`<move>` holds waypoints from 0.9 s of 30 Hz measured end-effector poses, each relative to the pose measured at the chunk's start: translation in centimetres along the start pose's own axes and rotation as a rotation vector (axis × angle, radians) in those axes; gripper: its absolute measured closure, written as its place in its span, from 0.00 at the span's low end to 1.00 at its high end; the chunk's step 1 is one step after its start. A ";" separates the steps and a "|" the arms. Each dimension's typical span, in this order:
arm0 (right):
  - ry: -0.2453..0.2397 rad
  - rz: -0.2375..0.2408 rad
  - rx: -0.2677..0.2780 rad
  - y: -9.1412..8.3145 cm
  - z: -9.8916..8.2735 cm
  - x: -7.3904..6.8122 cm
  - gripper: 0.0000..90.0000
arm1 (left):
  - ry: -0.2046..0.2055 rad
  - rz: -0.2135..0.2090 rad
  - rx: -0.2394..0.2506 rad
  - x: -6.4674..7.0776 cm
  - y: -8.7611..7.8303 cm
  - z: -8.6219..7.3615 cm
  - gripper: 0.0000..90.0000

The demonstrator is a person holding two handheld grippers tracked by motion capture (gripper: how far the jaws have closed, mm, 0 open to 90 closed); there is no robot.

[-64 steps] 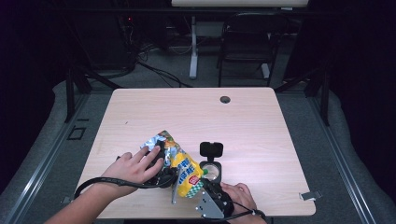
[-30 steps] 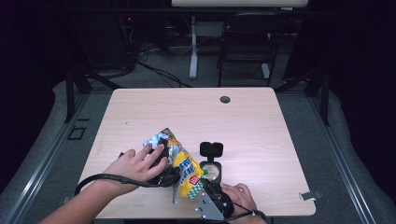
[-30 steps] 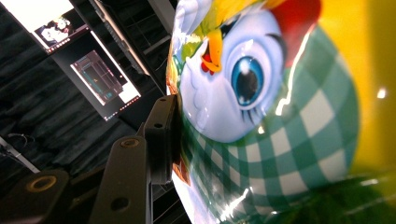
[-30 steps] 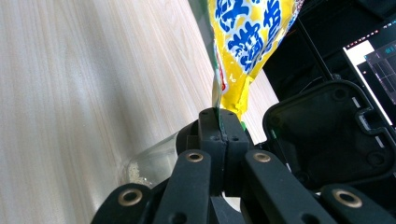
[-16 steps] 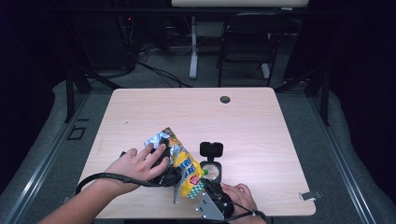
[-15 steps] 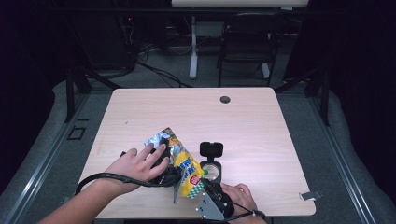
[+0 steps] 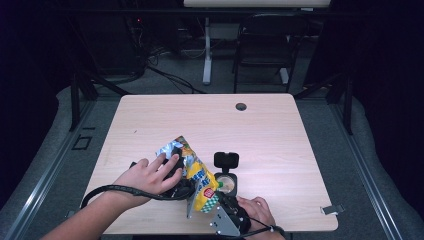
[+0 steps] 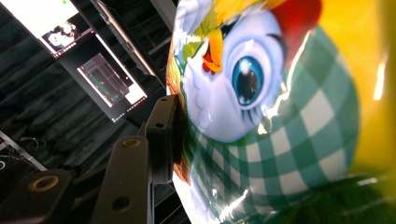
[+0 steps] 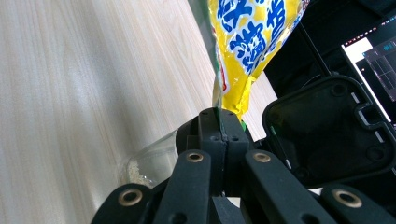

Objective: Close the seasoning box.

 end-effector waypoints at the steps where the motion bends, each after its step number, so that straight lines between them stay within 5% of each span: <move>1: -0.001 -0.001 0.001 0.0 0.0 0.0 1.00 | 0.002 0.001 0.000 0.0 0.0 0.0 0.64; 27: 0.007 -0.015 0.014 -0.1 0.0 0.2 1.00 | 0.027 0.016 -0.004 -0.8 -0.1 0.0 0.64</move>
Point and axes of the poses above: each handheld gripper's, and its own axes: y roughly forward along the jaws, z roughly out of its top, x roughly to its right, the point moved 5 cm from there along y, roughly forward along the jaws, and after that the axes turned 11 degrees about y, right-handed, at the moved point
